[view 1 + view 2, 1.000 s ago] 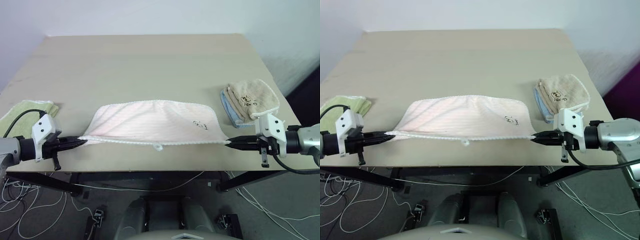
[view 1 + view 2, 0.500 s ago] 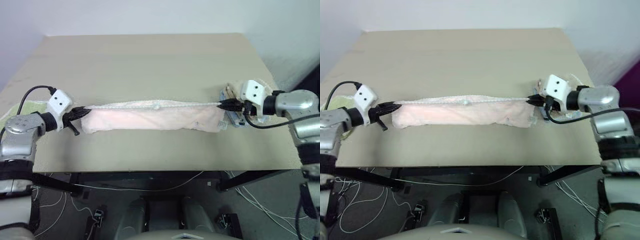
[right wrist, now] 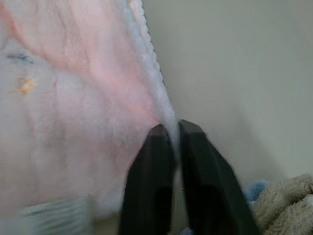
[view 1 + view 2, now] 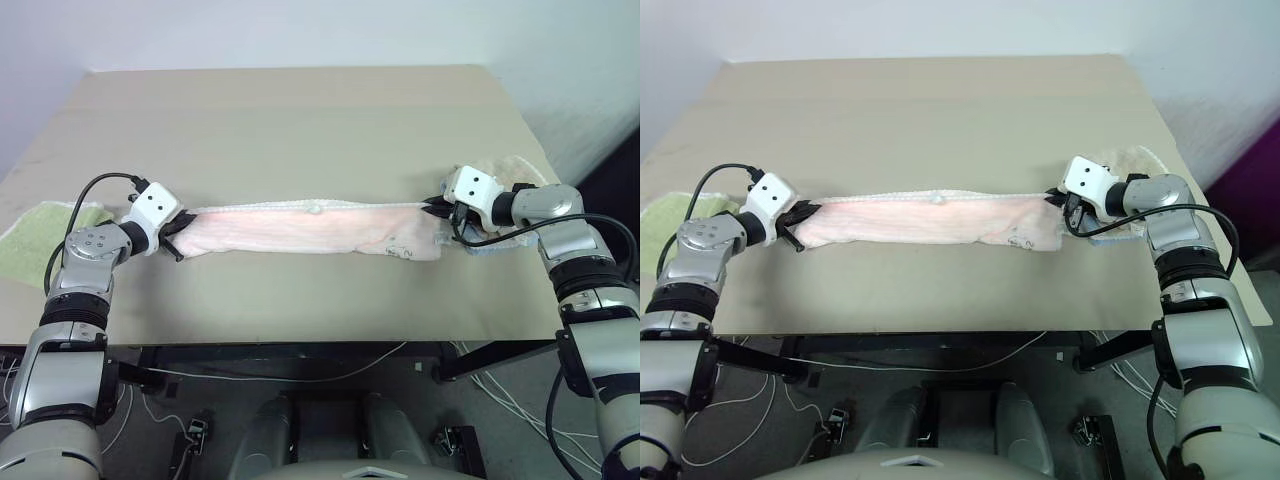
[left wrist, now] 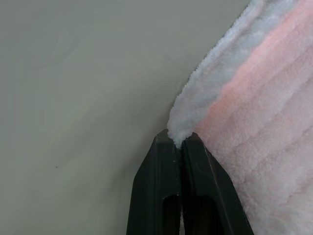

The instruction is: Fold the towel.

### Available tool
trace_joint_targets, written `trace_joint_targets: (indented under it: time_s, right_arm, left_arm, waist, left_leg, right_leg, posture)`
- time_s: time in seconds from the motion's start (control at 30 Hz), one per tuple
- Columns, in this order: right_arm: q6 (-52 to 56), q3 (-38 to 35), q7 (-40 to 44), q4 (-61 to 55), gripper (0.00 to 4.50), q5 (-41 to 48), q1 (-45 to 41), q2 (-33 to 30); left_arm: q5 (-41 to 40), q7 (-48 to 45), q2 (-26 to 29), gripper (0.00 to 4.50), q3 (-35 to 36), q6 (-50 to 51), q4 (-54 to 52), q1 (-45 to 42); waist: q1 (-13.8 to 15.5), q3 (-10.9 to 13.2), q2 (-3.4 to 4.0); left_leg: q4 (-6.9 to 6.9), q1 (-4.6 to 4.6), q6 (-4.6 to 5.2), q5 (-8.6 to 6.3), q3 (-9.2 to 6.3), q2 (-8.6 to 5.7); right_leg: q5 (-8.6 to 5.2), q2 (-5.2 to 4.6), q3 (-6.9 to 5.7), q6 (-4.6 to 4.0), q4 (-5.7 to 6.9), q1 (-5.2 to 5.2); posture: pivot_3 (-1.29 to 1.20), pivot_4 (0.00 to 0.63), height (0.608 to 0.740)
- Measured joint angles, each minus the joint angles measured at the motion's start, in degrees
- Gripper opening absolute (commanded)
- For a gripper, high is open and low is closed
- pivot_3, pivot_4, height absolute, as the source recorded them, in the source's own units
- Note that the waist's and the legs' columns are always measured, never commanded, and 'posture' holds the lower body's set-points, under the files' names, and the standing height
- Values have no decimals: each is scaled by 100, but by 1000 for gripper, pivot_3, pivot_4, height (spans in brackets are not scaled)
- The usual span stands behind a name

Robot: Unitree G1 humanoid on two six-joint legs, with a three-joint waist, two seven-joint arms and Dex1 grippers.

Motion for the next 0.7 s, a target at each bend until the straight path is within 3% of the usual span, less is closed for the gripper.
trace_joint_targets:
  time_s: [0.3,0.33,0.5,0.7]
  right_arm:
    - [15,-209,10,-197,4468,119,74,-35]
    - [28,-255,10,-342,4500,151,130,-49]
    - [305,-556,-133,-1255,4500,320,459,-204]
    - [1998,-1489,-456,-3831,4500,1266,1689,-398]
  left_arm:
    - [-124,309,-45,4149,288,8,31,-6]
    - [-186,323,-56,4462,345,27,21,-8]
    - [-457,437,-65,4462,627,197,-131,-4]
    - [-569,814,-10,4462,981,420,-233,366]
  waist:
    - [4,0,0]
    - [4,0,0]
    - [11,-1,1]
    - [27,-4,-5]
  left_leg:
    - [1,0,0,0,-2,0]
    - [1,0,0,0,-2,0]
    - [2,-2,0,0,-3,0]
    - [2,-9,0,0,-12,2]
  right_leg:
    - [0,-1,0,0,1,0]
    - [0,-1,0,0,1,0]
    - [0,-1,0,0,2,-1]
    - [0,-3,-3,0,4,-3]
  posture:
    - [0,150,740]
    - [0,150,740]
    - [0,150,740]
    - [0,150,740]
